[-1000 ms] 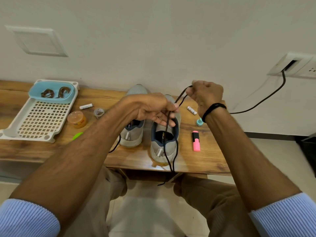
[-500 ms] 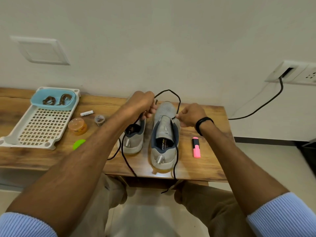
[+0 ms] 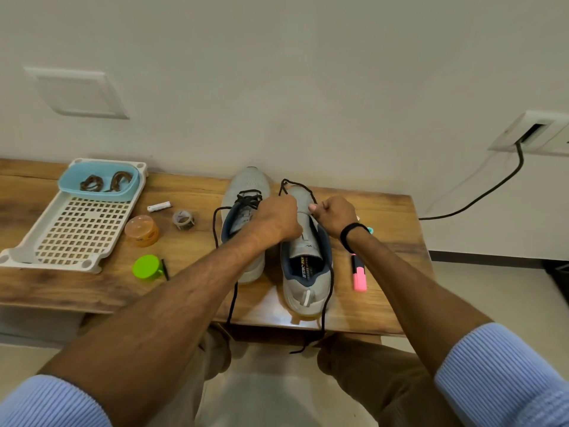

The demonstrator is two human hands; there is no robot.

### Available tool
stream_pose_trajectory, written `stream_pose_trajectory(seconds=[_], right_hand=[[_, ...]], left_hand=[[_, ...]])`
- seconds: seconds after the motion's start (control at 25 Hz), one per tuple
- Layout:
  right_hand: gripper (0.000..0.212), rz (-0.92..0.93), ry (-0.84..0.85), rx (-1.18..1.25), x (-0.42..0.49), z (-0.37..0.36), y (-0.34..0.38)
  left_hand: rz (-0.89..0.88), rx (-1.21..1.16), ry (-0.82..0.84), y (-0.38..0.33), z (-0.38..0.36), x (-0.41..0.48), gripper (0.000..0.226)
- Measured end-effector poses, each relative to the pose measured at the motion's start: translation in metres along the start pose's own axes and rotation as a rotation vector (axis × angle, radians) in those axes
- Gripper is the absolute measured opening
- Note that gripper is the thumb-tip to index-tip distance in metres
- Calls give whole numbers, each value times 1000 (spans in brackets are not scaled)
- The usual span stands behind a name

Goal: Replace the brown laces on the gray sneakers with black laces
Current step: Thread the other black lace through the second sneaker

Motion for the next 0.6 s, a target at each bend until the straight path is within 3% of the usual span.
stream_pose_trajectory(seconds=[0.24, 0.44, 0.52, 0.6], right_hand=[[34, -34, -79, 13, 9, 3, -3], [35, -163, -1, 401, -1, 16, 0], [44, -111, -97, 192, -13, 29, 9], [40, 62, -239, 1, -33, 42, 28]], left_hand=[[-21, -30, -9, 0, -3, 2, 15], [37, -120, -19, 7, 0, 4, 16], [121, -442, -139, 19, 8, 8, 16], [220, -1002, -338, 27, 24, 8, 13]])
Point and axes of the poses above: each hand's wrist, its own x-axis towards the middle knuckle, its own z-axis out of the back of the hand, y = z × x, the point moved 4 cm from there along x, towards the middle knuckle, and after that the axes turned 11 degrees about -z, right-handed, at the moved point
